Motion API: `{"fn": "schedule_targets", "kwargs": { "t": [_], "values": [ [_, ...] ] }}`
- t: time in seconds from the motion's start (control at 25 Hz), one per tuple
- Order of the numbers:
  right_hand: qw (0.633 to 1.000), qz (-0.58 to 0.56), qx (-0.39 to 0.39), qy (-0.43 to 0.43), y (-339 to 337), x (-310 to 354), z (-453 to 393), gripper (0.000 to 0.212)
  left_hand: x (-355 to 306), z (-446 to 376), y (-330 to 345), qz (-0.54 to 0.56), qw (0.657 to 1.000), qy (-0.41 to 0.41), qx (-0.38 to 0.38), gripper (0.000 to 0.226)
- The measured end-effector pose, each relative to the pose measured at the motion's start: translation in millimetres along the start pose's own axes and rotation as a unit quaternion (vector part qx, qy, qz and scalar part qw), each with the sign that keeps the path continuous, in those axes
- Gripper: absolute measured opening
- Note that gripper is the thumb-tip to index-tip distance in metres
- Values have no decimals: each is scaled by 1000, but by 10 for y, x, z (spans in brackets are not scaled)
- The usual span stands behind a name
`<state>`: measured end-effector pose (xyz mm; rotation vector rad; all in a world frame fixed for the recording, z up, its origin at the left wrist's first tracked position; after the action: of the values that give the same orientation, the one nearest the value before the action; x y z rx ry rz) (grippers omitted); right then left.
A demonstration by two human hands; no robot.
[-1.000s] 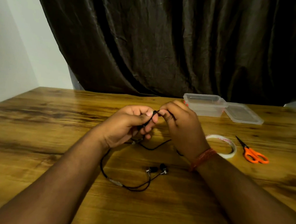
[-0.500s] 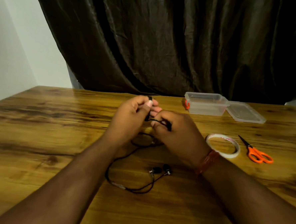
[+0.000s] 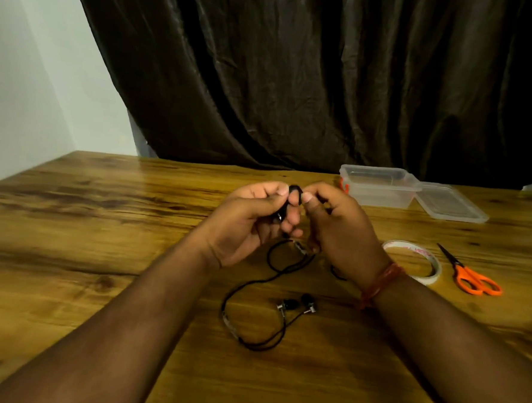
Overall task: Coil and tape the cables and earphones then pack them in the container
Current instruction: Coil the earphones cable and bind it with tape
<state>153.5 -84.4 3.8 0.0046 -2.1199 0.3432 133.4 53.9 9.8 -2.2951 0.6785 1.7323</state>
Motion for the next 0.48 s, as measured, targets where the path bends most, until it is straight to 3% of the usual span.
{"fn": "schedule_targets", "kwargs": {
  "t": [0.12,0.24,0.4,0.48],
  "values": [
    [996,16,76,47,198,-27,130,27,-14,-39,-53,84,993,49,-64,19],
    [989,100,110,18,284,20,177,23,-2,-72,-151,60,985,74,-146,22],
    [993,96,74,-12,174,104,139,15,22,-77,-202,-151,968,56,-193,24],
    [983,165,45,-68,109,158,113,10,61,-64,-193,-354,920,38,-165,25]
  ]
}}
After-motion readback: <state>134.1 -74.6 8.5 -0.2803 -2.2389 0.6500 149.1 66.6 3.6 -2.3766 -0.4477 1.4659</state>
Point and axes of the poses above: each hand's wrist, its own z-axis away from the middle knuckle, its own y-axis out of the palm, x = y × z, the point moved 4 cm from there along -z, towards the middle knuckle, and after that the axes turned 7 degrees about -z, right-handed, at the moved point
